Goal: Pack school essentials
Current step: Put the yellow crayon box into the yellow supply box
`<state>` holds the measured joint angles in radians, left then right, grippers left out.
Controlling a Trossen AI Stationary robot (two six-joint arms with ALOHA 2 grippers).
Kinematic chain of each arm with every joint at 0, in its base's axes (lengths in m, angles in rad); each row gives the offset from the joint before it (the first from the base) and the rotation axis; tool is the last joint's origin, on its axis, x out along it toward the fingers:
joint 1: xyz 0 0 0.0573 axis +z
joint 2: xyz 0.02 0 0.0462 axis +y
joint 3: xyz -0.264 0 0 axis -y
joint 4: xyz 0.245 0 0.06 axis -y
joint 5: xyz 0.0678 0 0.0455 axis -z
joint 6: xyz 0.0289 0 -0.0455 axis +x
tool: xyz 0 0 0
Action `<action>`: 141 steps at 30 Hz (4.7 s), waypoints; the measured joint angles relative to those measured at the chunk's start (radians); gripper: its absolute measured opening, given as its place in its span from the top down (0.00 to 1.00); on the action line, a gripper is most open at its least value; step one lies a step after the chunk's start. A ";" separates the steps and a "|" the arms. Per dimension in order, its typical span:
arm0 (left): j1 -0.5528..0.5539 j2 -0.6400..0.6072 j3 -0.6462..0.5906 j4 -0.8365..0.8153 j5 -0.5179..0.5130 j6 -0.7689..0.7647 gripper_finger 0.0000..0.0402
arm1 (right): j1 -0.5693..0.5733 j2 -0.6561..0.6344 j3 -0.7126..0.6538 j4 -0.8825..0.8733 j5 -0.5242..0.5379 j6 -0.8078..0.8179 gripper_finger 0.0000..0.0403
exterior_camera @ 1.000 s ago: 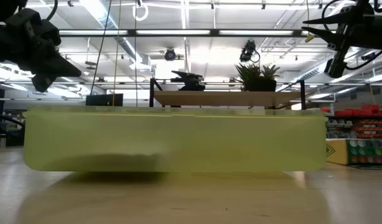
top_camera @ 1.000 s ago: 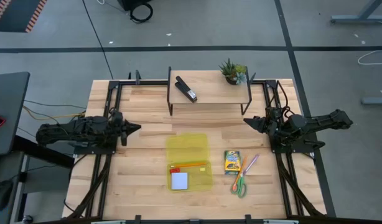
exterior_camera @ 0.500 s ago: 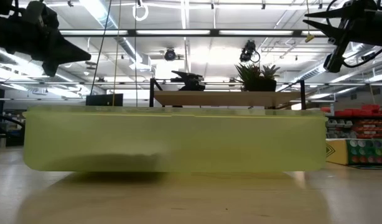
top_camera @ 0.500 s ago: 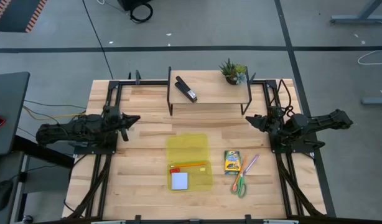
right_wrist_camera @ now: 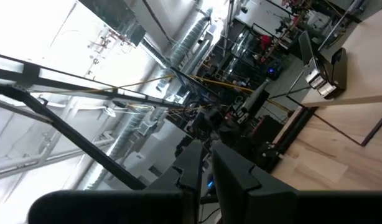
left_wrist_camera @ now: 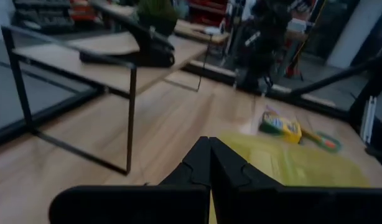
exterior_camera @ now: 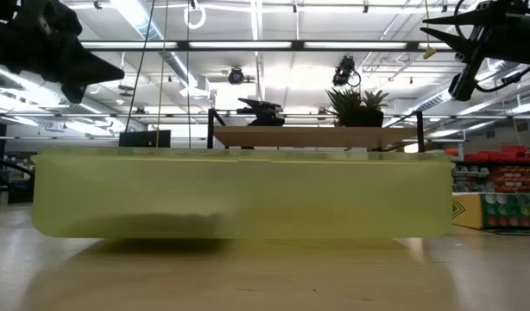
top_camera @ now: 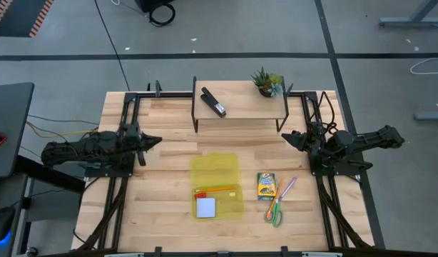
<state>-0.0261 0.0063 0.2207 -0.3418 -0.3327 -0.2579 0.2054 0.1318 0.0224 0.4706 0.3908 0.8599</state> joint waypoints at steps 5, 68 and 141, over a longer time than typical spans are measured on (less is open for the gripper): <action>0.000 0.000 0.000 -0.029 0.000 -0.086 0.98 | 0.000 0.019 0.139 -0.329 -0.020 -0.051 0.90; 0.000 0.000 0.000 -0.291 0.050 -0.411 0.91 | 0.117 1.232 0.973 -1.196 -0.392 -0.718 0.50; 0.000 0.000 0.000 -0.291 0.050 -0.410 0.92 | 0.190 1.289 1.011 -1.432 -0.493 -1.452 0.16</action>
<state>-0.0262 0.0063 0.2207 -0.6327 -0.2829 -0.6680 0.3958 1.4212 1.0332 -0.9616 -0.1024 -0.5925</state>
